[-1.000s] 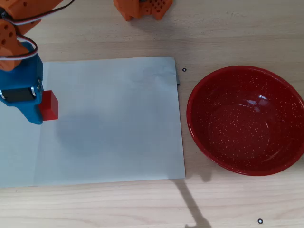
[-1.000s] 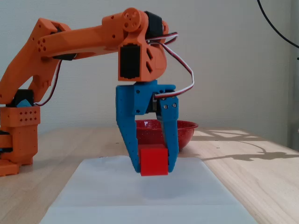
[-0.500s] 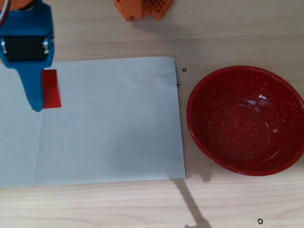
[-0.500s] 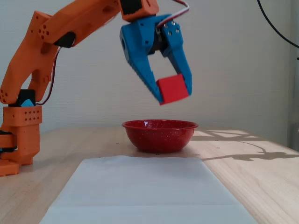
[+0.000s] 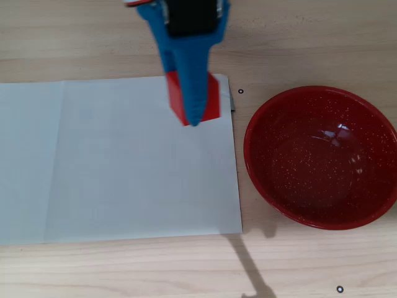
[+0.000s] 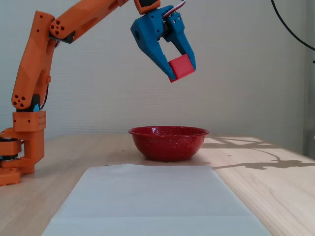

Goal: Grasp the red cube and put it in the red bowl

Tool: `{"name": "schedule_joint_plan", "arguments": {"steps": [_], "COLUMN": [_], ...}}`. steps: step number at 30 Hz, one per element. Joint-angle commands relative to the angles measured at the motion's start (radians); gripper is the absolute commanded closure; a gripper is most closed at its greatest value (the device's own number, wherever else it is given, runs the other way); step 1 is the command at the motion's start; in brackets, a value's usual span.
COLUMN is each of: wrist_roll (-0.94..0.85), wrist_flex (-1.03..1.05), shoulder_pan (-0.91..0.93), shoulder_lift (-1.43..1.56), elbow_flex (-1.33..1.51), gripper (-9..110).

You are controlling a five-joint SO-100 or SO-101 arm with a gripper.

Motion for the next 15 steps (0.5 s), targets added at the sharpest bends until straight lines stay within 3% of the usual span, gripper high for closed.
{"name": "schedule_joint_plan", "arguments": {"steps": [1,15], "wrist_roll": [-0.067,-0.258], "wrist_flex": [0.104,-0.324], "shoulder_pan": [0.100,0.425], "shoulder_lift": [0.167,0.242], "elbow_flex": [-0.014,0.411], "gripper": [101,101]}}
